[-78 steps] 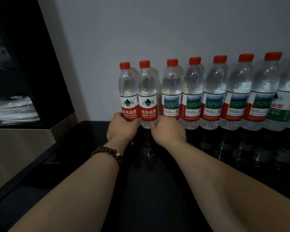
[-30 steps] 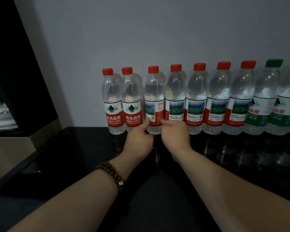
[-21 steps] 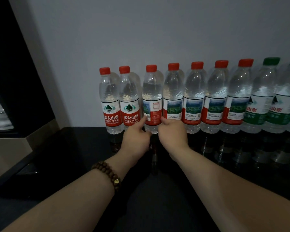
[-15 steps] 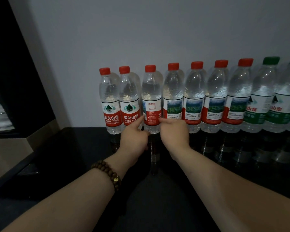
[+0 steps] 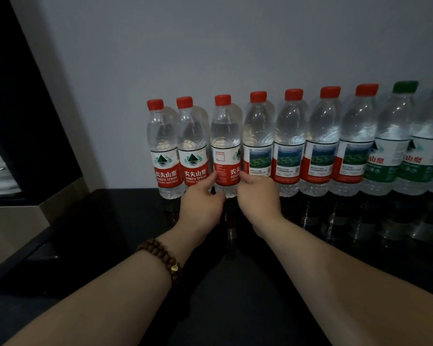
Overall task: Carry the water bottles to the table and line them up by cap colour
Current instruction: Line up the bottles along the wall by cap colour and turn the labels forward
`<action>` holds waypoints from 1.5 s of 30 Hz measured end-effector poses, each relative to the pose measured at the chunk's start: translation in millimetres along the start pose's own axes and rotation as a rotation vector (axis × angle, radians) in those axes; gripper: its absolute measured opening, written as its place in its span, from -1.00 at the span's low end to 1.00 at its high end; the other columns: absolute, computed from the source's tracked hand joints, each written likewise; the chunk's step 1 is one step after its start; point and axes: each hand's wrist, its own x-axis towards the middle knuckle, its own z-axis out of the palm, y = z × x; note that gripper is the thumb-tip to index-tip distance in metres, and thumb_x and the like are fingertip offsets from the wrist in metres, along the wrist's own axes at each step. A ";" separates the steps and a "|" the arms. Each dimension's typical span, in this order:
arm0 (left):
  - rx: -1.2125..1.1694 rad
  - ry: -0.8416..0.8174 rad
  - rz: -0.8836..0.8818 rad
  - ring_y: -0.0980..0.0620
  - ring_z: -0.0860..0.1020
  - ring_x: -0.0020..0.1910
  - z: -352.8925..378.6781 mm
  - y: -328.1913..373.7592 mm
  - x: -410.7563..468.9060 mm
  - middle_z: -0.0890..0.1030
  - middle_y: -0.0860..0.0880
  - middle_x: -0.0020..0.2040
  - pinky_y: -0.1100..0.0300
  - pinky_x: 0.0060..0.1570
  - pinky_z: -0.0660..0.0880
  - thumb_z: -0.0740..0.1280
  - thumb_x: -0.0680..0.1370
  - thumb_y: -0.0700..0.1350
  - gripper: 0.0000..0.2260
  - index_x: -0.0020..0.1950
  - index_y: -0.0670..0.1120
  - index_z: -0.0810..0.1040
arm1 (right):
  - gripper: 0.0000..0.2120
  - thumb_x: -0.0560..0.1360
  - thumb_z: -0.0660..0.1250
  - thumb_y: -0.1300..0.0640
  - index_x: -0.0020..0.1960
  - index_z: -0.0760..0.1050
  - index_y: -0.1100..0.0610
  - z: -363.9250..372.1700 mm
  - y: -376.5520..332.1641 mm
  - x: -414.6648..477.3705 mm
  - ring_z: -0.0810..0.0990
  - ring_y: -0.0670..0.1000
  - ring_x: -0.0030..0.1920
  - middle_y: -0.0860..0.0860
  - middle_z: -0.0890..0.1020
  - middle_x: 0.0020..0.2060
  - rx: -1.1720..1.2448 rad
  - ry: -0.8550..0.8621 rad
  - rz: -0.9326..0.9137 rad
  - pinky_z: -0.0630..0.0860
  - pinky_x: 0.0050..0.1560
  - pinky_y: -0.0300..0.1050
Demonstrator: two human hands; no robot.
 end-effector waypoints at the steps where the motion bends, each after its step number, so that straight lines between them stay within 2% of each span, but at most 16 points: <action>1: -0.006 -0.020 -0.003 0.20 0.53 -0.48 0.0 1.0 -0.9 0.66 0.01 -0.24 0.25 -0.43 0.47 0.36 0.61 -0.24 -0.40 0.60 0.15 0.34 | -0.46 0.34 0.26 0.09 0.30 0.63 -0.05 -0.1 0.1 -1.1 0.58 -0.08 0.09 -0.13 0.67 0.22 -0.005 -0.004 -0.003 0.47 0.04 -0.18; 5: -0.030 -0.040 -0.010 0.20 0.59 -0.38 -1.7 4.4 -2.1 0.70 -0.02 0.09 0.30 -0.41 0.48 0.38 0.60 -0.22 -0.38 0.58 0.21 0.34 | -0.67 0.41 0.27 0.17 -0.02 0.69 -0.17 -1.1 -0.6 0.6 0.62 -0.08 0.05 -0.30 0.66 0.02 0.031 0.025 0.007 0.43 -0.13 -0.33; 10: 0.001 0.016 -0.012 0.08 0.60 -0.35 -1.2 1.4 -1.2 0.71 -0.05 -0.12 0.15 -0.33 0.53 0.36 0.62 -0.20 -0.47 0.57 0.10 0.41 | -0.57 0.43 0.28 0.20 0.24 0.66 -0.04 -1.8 2.3 2.7 0.56 -0.13 0.00 -0.19 0.68 0.10 0.041 0.016 -0.014 0.45 -0.03 -0.23; 13: -0.001 -0.043 0.009 -0.11 0.68 0.02 -0.8 3.3 -3.3 0.69 -0.09 0.17 -0.03 0.00 0.64 0.38 0.60 -0.22 -0.40 0.59 0.15 0.35 | -0.64 0.43 0.28 0.21 0.05 0.68 -0.17 -2.5 2.7 2.2 0.51 -0.26 -0.12 -0.34 0.63 -0.07 0.045 -0.007 -0.013 0.41 -0.15 -0.33; 15: 0.013 -0.046 0.024 -0.15 0.64 0.18 -0.7 5.1 -4.4 0.63 -0.03 0.31 -0.09 0.17 0.60 0.40 0.58 -0.21 -0.37 0.59 0.18 0.34 | -0.66 0.47 0.28 0.24 0.04 0.71 -0.10 -3.3 3.3 5.1 0.54 -0.24 -0.08 -0.30 0.65 0.03 0.062 0.028 0.000 0.40 -0.14 -0.38; 19: 0.081 0.031 0.047 0.10 0.68 -0.21 -0.2 2.1 -1.6 0.72 0.02 -0.04 0.15 -0.07 0.65 0.39 0.58 -0.20 -0.44 0.57 0.05 0.39 | -0.61 0.49 0.27 0.25 0.24 0.67 0.03 -3.5 5.4 7.8 0.59 -0.04 0.14 -0.08 0.68 0.21 0.071 0.059 0.003 0.47 0.11 -0.21; 21: 0.093 0.025 0.043 0.12 0.67 -0.20 -0.9 1.7 -1.3 0.70 0.06 -0.07 0.20 -0.07 0.63 0.39 0.59 -0.19 -0.43 0.59 0.02 0.38 | -0.57 0.49 0.26 0.25 0.29 0.65 0.02 -2.0 5.6 6.6 0.57 -0.03 0.15 -0.07 0.66 0.25 0.042 0.023 -0.009 0.46 0.11 -0.19; 26: 0.083 -0.056 0.042 0.11 0.51 0.32 -2.6 4.1 -4.3 0.52 0.10 0.44 0.08 0.38 0.48 0.44 0.55 -0.16 -0.34 0.61 0.11 0.33 | -0.65 0.48 0.28 0.26 0.12 0.72 -0.02 -3.8 7.1 7.2 0.60 -0.07 0.11 -0.13 0.70 0.15 0.056 0.049 -0.022 0.44 -0.01 -0.31; 28: 0.069 -0.035 0.053 0.09 0.59 0.25 -2.1 4.5 -5.1 0.60 0.10 0.35 0.05 0.30 0.55 0.44 0.55 -0.16 -0.38 0.58 0.14 0.38 | -0.66 0.51 0.29 0.26 0.15 0.71 0.02 -4.6 7.3 8.0 0.61 -0.05 0.14 -0.08 0.70 0.17 0.062 0.078 -0.019 0.49 0.10 -0.23; 30: 0.083 0.006 0.069 0.10 0.70 -0.12 -1.8 3.8 -4.3 0.73 0.09 0.01 0.11 -0.02 0.66 0.42 0.56 -0.15 -0.46 0.53 0.14 0.45 | -0.66 0.53 0.30 0.26 0.23 0.68 0.05 -4.2 7.8 8.9 0.61 -0.02 0.19 -0.05 0.69 0.21 0.052 0.092 -0.028 0.50 0.19 -0.17; 32: 0.099 -0.002 0.058 0.05 0.68 -0.28 -1.8 4.0 -4.4 0.72 0.03 -0.16 0.08 -0.19 0.66 0.40 0.57 -0.16 -0.48 0.51 0.12 0.47 | -0.64 0.54 0.29 0.26 0.28 0.65 0.06 -4.0 8.5 9.6 0.59 -0.01 0.22 -0.04 0.67 0.25 0.026 0.076 -0.037 0.47 0.20 -0.18; 34: 0.092 -0.039 0.047 0.01 0.68 -0.21 -1.6 3.1 -4.3 0.72 -0.02 -0.09 0.07 -0.18 0.64 0.41 0.56 -0.16 -0.45 0.52 0.15 0.45 | -0.64 0.54 0.29 0.27 0.26 0.66 0.04 -4.0 10.0 9.8 0.55 -0.07 0.15 -0.06 0.66 0.25 0.016 0.055 -0.043 0.45 0.11 -0.24; 38: 0.077 -0.055 0.037 -0.22 0.65 0.14 -0.4 3.3 -4.1 0.70 -0.11 0.13 -0.13 0.16 0.63 0.44 0.54 -0.14 -0.43 0.51 0.22 0.44 | -0.65 0.51 0.30 0.29 0.19 0.70 0.02 -5.5 9.9 9.9 0.54 -0.10 0.06 -0.09 0.69 0.18 0.037 0.063 -0.041 0.42 -0.01 -0.31; 40: 0.064 -0.025 0.043 -0.15 0.68 0.06 -0.7 2.6 -4.7 0.71 -0.05 0.03 -0.08 0.07 0.65 0.42 0.55 -0.15 -0.47 0.49 0.18 0.47 | -0.66 0.52 0.30 0.27 0.22 0.69 0.04 -5.3 9.3 10.2 0.57 -0.08 0.10 -0.06 0.69 0.20 0.036 0.082 -0.034 0.45 0.07 -0.23; 43: 0.064 0.019 0.025 0.13 0.65 -0.32 -0.9 2.2 -4.0 0.69 0.05 -0.21 0.21 -0.32 0.55 0.40 0.56 -0.18 -0.56 0.43 0.10 0.55 | -0.64 0.54 0.30 0.24 0.28 0.66 0.07 -3.9 10.0 10.3 0.60 -0.02 0.20 -0.03 0.68 0.23 0.003 0.073 -0.039 0.49 0.15 -0.18; 45: 0.069 0.038 -0.011 0.09 0.64 -0.32 0.8 2.5 -1.7 0.71 -0.01 -0.13 0.20 -0.35 0.53 0.41 0.56 -0.17 -0.65 0.34 0.06 0.58 | -0.61 0.53 0.28 0.24 0.31 0.64 0.07 -3.3 10.9 10.6 0.61 0.00 0.18 -0.02 0.68 0.24 -0.030 0.046 -0.038 0.51 0.10 -0.20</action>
